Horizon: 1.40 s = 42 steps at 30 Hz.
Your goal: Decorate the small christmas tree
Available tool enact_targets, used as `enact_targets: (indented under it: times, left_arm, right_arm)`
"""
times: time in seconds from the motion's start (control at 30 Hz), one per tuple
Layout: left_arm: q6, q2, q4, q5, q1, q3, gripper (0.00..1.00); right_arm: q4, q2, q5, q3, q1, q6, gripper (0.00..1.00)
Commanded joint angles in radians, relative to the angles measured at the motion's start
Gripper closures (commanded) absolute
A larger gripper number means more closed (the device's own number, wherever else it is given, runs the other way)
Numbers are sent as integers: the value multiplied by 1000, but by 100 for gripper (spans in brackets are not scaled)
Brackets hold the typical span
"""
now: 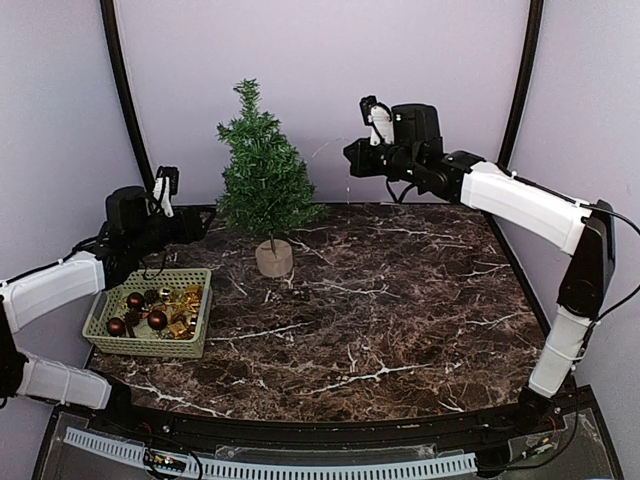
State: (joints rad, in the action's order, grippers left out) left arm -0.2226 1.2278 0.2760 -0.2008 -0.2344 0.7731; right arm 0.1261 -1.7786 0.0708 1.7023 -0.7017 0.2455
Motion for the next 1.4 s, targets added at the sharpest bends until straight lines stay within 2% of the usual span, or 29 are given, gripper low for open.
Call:
enact_targets:
  times: [0.0, 0.1, 0.23, 0.43, 0.77, 0.93, 1.03, 1.1, 1.13, 1.17, 1.37]
  left_arm:
    - [-96, -115, -69, 127, -177, -38, 28]
    - [-167, -119, -58, 120, -240, -31, 27]
    - [-176, -48, -65, 159, -283, 12, 28]
    - [-175, 35, -15, 116, -304, 53, 47]
    - [-159, 118, -38, 134, -316, 115, 45]
    - [-153, 140, -78, 149, -317, 142, 68]
    - [-146, 139, -100, 161, -319, 146, 74]
    - [-141, 137, -110, 162, -319, 147, 85]
    - [-140, 134, -115, 158, -319, 147, 94]
    - [-138, 125, -123, 150, -319, 146, 98]
    - [-123, 18, -170, 168, -319, 101, 100]
  right_arm:
    - [-56, 30, -19, -27, 1, 21, 100]
    - [-66, 47, -17, -52, 1, 27, 100]
    - [-77, 74, -18, -82, 1, 40, 100]
    - [-80, 99, -6, -112, 1, 41, 100]
    - [-81, 102, -1, -124, 1, 40, 100]
    - [-82, 109, 8, -131, 1, 40, 100]
    - [-80, 121, 13, -138, 1, 41, 100]
    - [-76, 132, 16, -144, 1, 40, 100]
    - [-71, 140, 18, -146, 1, 41, 100]
    - [-65, 150, 18, -149, 0, 42, 100]
    - [-5, 240, 28, -189, -22, 18, 100]
